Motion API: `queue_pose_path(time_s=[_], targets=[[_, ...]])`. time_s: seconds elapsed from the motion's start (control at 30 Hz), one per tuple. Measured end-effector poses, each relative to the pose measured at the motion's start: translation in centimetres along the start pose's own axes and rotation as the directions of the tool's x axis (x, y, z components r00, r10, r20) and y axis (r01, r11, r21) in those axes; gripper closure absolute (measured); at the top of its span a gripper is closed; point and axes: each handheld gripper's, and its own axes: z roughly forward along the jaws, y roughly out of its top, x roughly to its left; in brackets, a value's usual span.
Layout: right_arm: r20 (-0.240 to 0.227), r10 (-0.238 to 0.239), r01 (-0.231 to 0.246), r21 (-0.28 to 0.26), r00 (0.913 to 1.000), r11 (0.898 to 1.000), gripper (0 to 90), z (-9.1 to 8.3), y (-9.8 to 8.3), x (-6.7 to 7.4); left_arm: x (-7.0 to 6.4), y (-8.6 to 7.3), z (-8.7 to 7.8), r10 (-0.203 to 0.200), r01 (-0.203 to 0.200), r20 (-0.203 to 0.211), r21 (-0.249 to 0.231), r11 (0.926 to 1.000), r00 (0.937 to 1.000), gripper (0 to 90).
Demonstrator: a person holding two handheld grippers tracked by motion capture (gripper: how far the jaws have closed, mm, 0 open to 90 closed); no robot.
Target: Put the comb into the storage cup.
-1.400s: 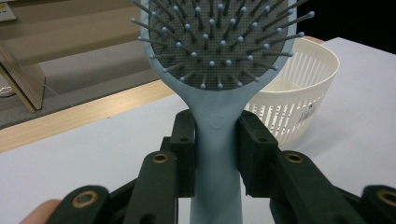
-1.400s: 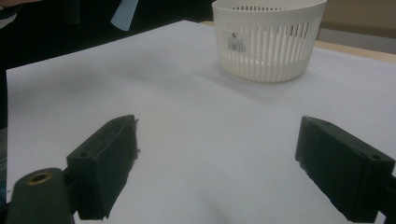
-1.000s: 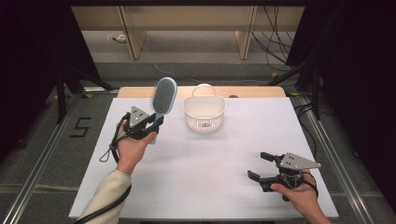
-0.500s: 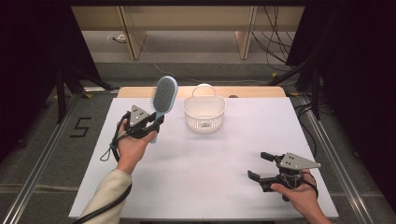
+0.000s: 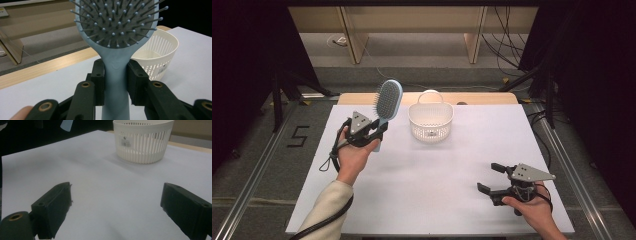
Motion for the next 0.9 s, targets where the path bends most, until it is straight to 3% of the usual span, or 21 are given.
queue_pose_path(time_s=[0.9], targets=[[-0.002,0.001,-0.001,-0.002,1.0,1.0,10.8,0.02,-0.01,-0.03,-0.56,0.86,0.65,-0.002,0.003,0.021,-0.019,0.9998,0.9998,69.7]])
